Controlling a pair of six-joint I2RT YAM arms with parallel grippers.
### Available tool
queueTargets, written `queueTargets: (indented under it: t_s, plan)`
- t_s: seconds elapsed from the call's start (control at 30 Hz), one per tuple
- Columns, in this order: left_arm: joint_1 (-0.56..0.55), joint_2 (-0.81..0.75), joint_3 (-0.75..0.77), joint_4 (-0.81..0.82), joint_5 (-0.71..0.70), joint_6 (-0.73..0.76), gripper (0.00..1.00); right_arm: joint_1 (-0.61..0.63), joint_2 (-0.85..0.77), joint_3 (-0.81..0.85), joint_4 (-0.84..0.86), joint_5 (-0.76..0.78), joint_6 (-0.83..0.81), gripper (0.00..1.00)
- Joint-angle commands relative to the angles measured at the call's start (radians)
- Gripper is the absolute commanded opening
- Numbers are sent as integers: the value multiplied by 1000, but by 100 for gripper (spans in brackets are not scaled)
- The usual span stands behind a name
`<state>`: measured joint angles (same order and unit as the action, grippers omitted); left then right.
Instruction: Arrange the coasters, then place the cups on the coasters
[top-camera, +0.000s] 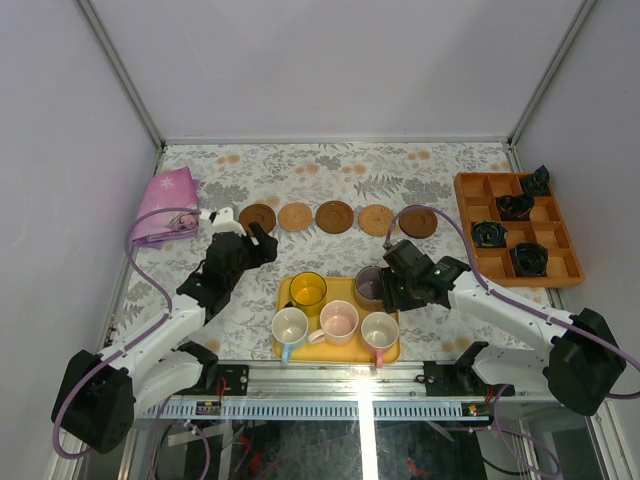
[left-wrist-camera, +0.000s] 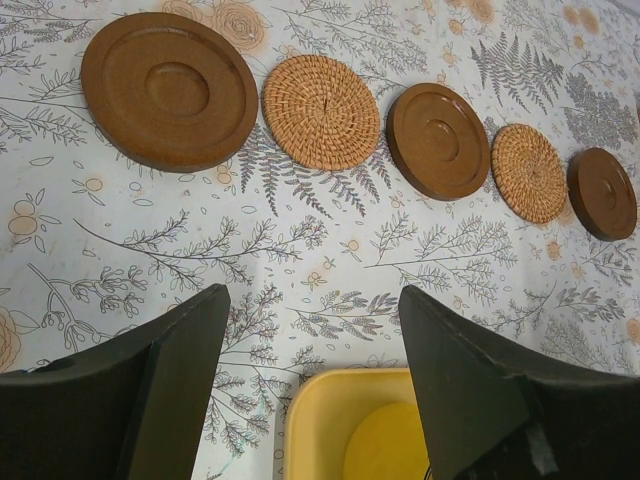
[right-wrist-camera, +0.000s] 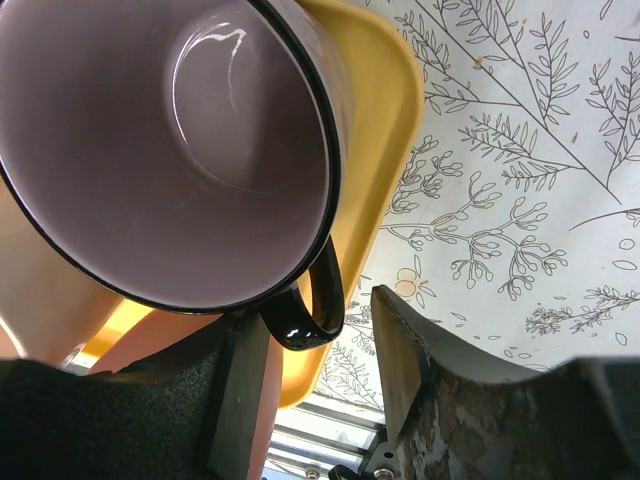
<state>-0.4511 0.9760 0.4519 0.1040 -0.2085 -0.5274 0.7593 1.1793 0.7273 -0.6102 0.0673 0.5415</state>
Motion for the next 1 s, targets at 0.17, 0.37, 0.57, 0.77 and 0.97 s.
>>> queueTargets:
  t_s: [0.17, 0.37, 0.57, 0.77, 0.97]
  plan:
    - [-6, -6, -16, 26, -11, -17, 69, 6, 1, 27, 69, 27, -41, 48]
    - [-6, 1, -17, 29, -8, -20, 69, 7, 41, 41, 86, 8, -64, 45]
    - [-6, 6, -16, 31, -8, -22, 69, 8, 73, 52, 99, -6, -82, 43]
    - [-6, 13, -14, 37, -4, -23, 69, 7, 75, 75, 72, 2, -100, 47]
    - [-6, 14, -14, 36, -2, -23, 69, 8, 68, 125, -5, 10, -139, 82]
